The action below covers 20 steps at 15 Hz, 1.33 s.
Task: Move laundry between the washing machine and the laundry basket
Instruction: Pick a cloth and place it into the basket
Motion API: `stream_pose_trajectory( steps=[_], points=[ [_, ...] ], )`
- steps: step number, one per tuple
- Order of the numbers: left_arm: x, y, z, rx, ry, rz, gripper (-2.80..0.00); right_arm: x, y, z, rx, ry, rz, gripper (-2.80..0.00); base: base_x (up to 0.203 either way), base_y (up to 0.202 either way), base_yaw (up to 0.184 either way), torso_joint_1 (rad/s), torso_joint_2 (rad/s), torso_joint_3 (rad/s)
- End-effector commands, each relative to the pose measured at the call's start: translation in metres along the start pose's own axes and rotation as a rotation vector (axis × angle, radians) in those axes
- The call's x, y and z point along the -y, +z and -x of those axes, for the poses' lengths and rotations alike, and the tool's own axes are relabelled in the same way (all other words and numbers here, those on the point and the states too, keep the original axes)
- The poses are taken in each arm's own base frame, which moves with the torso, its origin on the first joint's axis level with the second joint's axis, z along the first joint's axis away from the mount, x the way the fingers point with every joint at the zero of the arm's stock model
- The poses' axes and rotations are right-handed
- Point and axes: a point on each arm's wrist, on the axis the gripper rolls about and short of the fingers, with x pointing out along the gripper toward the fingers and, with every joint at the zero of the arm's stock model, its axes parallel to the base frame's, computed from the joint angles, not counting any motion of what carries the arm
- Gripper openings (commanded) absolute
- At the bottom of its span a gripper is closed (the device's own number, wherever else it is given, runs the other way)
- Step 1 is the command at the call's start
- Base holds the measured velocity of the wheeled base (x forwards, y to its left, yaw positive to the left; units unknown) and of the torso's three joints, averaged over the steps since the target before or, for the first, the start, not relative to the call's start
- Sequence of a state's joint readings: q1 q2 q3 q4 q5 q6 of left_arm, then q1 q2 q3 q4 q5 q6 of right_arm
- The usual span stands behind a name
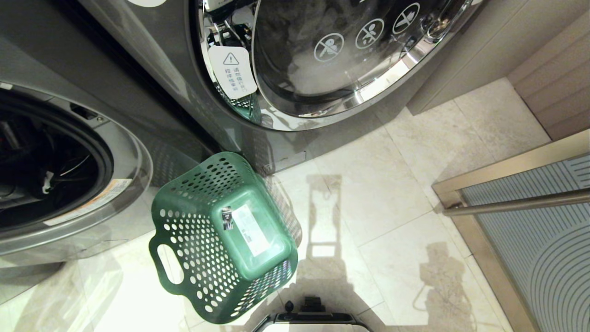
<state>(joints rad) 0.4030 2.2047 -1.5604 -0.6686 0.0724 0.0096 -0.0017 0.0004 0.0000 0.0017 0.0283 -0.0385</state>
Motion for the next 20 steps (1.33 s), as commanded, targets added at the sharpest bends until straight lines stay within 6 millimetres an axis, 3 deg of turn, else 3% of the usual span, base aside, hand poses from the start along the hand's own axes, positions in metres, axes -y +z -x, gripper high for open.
stream_pose_trajectory(
  steps=[1, 16, 20],
  points=[
    [0.002, 0.001, -0.002, 0.010, -0.005, 0.000, 0.00, 0.000, 0.000, 0.000, 0.001, 0.001, 0.001, -2.80, 0.000, 0.000, 0.000, 0.000, 0.00, 0.000],
    [0.017, 0.030, -0.006, 0.116, -0.038, 0.015, 0.00, 0.000, 0.000, 0.000, 0.000, 0.001, 0.001, -2.80, 0.000, 0.000, 0.000, 0.000, 0.00, 0.000],
    [0.014, 0.025, -0.013, 0.112, -0.028, 0.008, 0.00, 0.000, 0.000, 0.000, 0.001, 0.001, 0.001, -2.80, 0.000, 0.000, 0.000, 0.000, 0.00, 0.000]
  ],
)
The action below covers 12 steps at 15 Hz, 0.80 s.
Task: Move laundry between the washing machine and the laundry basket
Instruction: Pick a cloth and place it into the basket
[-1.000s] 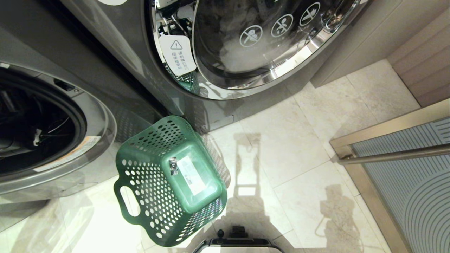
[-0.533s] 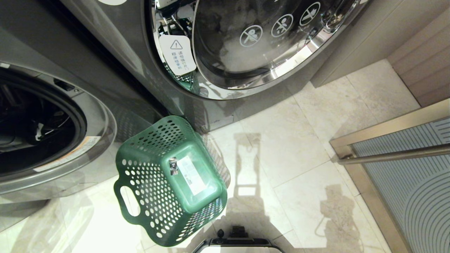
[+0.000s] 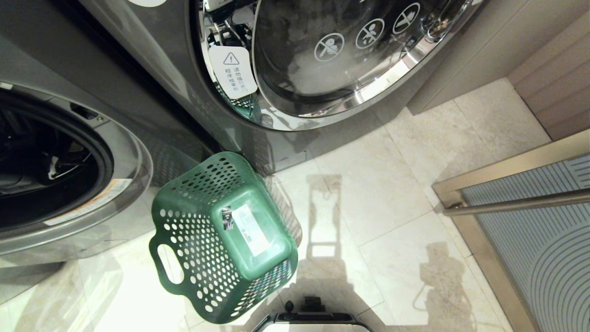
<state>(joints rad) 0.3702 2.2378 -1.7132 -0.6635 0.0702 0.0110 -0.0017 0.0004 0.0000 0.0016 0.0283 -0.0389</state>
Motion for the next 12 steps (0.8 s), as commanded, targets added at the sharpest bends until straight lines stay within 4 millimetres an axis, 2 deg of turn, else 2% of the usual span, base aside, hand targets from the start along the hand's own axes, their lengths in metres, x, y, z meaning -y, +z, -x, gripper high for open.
stream_pose_trajectory(
  steps=[1, 6, 12],
  points=[
    [-0.003, -0.002, -0.002, 0.002, 0.009, -0.005, 0.00, 0.000, 0.000, 0.000, 0.001, 0.001, 0.000, -2.80, 0.000, 0.000, 0.000, 0.000, 0.00, 0.000],
    [-0.021, -0.002, -0.002, -0.064, 0.108, 0.035, 0.00, 0.000, 0.000, 0.000, 0.001, 0.001, -0.001, -2.80, 0.000, 0.000, 0.000, 0.000, 0.00, 0.000],
    [-0.038, -0.011, 0.005, -0.299, 0.247, 0.214, 0.00, 0.000, 0.000, 0.000, 0.001, 0.001, 0.001, -2.80, 0.000, 0.000, 0.000, 0.000, 0.00, 0.000]
  ],
)
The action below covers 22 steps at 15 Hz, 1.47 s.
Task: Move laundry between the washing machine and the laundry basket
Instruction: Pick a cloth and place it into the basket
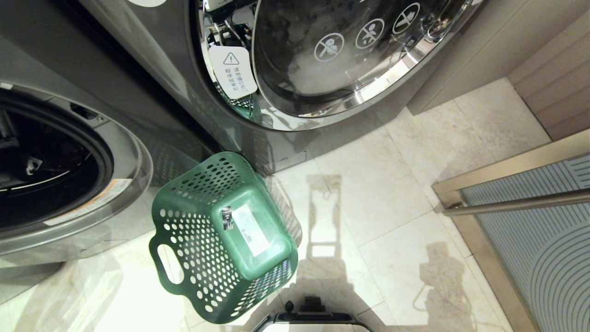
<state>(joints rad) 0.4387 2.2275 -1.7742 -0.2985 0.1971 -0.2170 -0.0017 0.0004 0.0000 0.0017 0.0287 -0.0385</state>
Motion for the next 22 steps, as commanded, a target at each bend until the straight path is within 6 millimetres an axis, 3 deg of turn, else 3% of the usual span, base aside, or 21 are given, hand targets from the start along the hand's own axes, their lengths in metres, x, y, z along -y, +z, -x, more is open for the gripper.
stream_pose_trajectory(
  steps=[1, 11, 22],
  points=[
    [-0.003, 0.003, 0.003, -0.053, 0.037, 0.041, 0.00, 0.000, 0.000, 0.000, 0.001, 0.001, 0.000, -2.80, 0.000, 0.000, 0.000, 0.000, 0.00, 0.000],
    [0.010, -0.004, -0.006, -0.044, -0.022, 0.058, 0.00, 0.000, 0.000, 0.000, 0.000, 0.001, 0.001, -2.80, 0.000, 0.000, 0.000, 0.000, 0.00, 0.000],
    [0.010, -0.010, -0.023, -0.035, -0.065, 0.059, 0.00, 0.000, 0.000, 0.000, 0.001, 0.001, 0.001, -2.80, 0.000, 0.000, 0.000, 0.000, 0.00, 0.000]
  ],
)
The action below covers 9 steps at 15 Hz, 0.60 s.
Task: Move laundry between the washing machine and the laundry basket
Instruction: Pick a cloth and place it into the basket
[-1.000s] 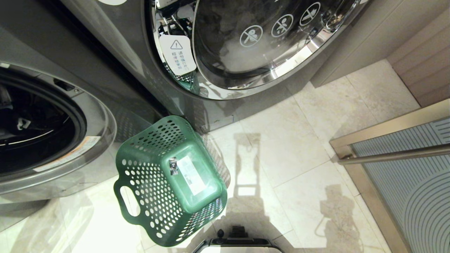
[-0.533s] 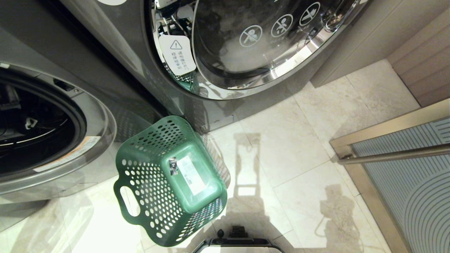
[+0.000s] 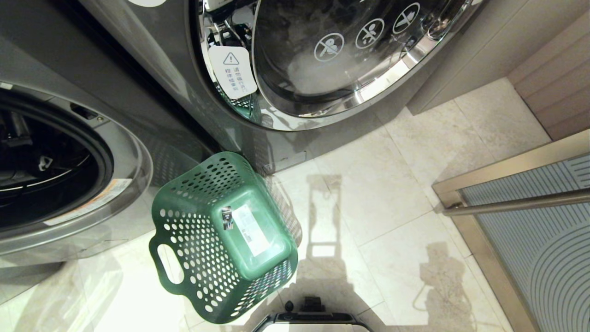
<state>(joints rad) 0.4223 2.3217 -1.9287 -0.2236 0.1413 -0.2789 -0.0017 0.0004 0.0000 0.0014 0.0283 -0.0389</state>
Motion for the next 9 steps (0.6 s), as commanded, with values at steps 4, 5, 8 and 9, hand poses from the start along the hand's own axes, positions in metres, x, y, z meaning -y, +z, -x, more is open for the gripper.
stream_pose_trajectory(
  steps=[4, 5, 8, 9],
  points=[
    [-0.002, 0.002, -0.001, 0.005, -0.025, 0.004, 0.00, 0.000, 0.000, 0.000, 0.000, 0.001, 0.001, -2.80, 0.000, 0.000, 0.000, 0.000, 0.00, 0.000],
    [-0.001, 0.005, 0.000, 0.020, -0.029, 0.006, 0.00, 0.000, 0.000, 0.000, 0.000, 0.001, 0.000, -2.80, 0.000, 0.000, 0.000, 0.000, 0.00, 0.000],
    [0.004, 0.012, 0.003, 0.084, -0.054, 0.010, 0.00, 0.000, 0.000, 0.000, 0.000, 0.001, 0.001, -2.80, 0.000, 0.000, 0.000, 0.000, 0.00, 0.000],
    [0.005, 0.013, 0.003, 0.092, -0.057, -0.003, 0.00, 0.000, 0.000, 0.000, 0.000, 0.001, 0.001, -2.80, 0.000, 0.000, 0.000, 0.000, 0.00, 0.000]
  ],
)
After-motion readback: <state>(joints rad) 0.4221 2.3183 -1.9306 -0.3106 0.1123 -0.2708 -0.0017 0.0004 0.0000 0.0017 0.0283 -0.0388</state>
